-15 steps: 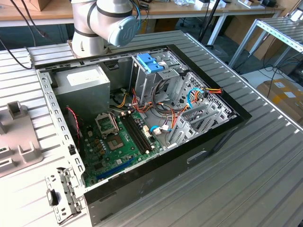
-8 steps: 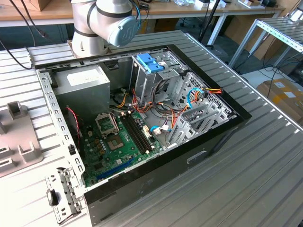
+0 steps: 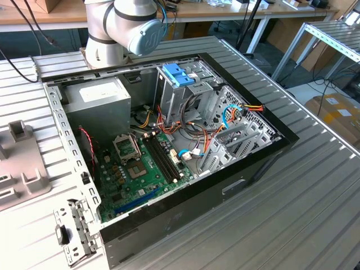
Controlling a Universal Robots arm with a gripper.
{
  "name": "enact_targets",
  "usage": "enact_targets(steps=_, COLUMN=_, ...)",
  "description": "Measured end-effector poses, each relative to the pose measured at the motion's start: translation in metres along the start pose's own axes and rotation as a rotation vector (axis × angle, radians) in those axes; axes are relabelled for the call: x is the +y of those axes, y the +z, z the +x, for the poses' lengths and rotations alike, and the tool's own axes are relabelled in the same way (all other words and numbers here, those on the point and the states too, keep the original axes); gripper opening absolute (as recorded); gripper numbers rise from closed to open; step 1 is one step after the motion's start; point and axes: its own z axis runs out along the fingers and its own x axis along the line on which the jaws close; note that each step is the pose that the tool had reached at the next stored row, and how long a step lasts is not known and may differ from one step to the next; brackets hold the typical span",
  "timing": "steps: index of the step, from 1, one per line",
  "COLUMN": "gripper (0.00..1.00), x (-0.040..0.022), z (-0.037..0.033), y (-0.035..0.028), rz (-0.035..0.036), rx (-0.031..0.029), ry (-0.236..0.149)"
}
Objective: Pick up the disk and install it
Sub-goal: 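Pick up the disk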
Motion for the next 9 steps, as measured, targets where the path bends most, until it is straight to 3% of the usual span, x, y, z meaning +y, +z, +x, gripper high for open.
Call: enact_targets(steps=9, gripper=0.55, x=-0.0001, z=-0.001, y=0.0019, rz=0.0, rx=0.0, ry=0.0)
